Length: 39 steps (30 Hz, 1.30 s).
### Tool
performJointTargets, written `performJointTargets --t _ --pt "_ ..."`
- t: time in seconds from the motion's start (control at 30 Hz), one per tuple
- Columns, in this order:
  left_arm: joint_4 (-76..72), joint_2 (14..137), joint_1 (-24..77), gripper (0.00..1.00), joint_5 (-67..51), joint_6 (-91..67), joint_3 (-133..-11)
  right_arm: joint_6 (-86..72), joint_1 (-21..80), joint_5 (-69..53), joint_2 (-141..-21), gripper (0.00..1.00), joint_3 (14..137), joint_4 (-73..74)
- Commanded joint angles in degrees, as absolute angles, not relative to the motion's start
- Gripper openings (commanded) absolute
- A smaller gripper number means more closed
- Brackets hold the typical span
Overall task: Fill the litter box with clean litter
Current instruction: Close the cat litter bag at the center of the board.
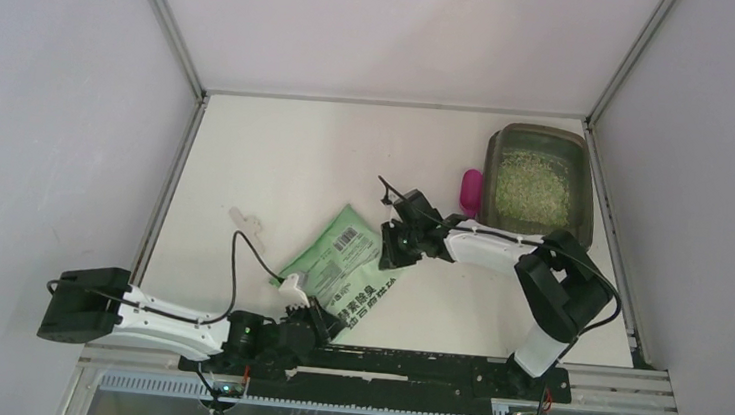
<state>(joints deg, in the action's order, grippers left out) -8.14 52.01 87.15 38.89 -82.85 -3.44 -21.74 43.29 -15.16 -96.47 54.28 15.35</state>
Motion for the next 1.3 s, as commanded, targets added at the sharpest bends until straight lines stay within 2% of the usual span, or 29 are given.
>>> performJointTargets --t 0.0,0.07,0.13,0.23,0.27,0.47,0.57,0.6,0.8,1.0,1.1,1.27 --pt "1.15 50.99 87.28 0.27 40.93 -83.17 -6.86 -22.06 43.92 -13.92 -98.53 0.22 56.24 12.08" --pt "5.54 49.74 87.28 0.35 41.1 -82.2 -8.99 -22.66 43.86 -12.69 -99.46 0.23 56.25 12.41" --pt "10.18 48.26 87.28 0.37 41.41 -81.5 -11.28 -22.94 43.97 -11.47 -100.11 0.32 56.25 13.0" --pt "16.41 47.63 87.28 0.18 41.94 -79.58 -15.78 -23.33 44.34 -8.52 -100.29 0.46 56.25 14.3" --pt "18.41 47.82 87.28 0.17 42.11 -79.05 -17.4 -23.37 44.52 -7.43 -100.28 0.49 56.27 14.7" --pt "28.71 51.73 87.28 0.19 42.56 -76.86 -27.05 -23.37 46.93 -1.28 -102.13 0.5 59.0 18.81" --pt "33.08 52.38 87.42 0.02 43.08 -80.43 -27.22 -23.74 47.84 -0.27 -103.11 0.5 60.08 19.99" --pt "34.27 51.69 87.59 0.0 43.39 -82.26 -26.4 -23.84 47.88 -0.26 -103.36 0.5 60.29 20.27" --pt "40.23 40.53 87.72 0.0 45.37 -90.89 -18.75 -24.03 48.05 -0.89 -104.53 0.5 60.35 20.5" --pt "52.6 30.42 87.59 0.04 48.51 -98.28 -16.14 -24.28 48.01 -2.04 -105.21 0.5 60.53 20.39" --pt "53.9 26.5 87.64 0.05 47.73 -99.24 -14.39 -24.34 47.92 -2.31 -105.91 0.5 60.95 20.6" --pt "53.21 26.4 87.63 0.16 46.85 -102.0 -12.58 -24.58 47.79 -2.4 -106.2 0.5 61.17 20.81"
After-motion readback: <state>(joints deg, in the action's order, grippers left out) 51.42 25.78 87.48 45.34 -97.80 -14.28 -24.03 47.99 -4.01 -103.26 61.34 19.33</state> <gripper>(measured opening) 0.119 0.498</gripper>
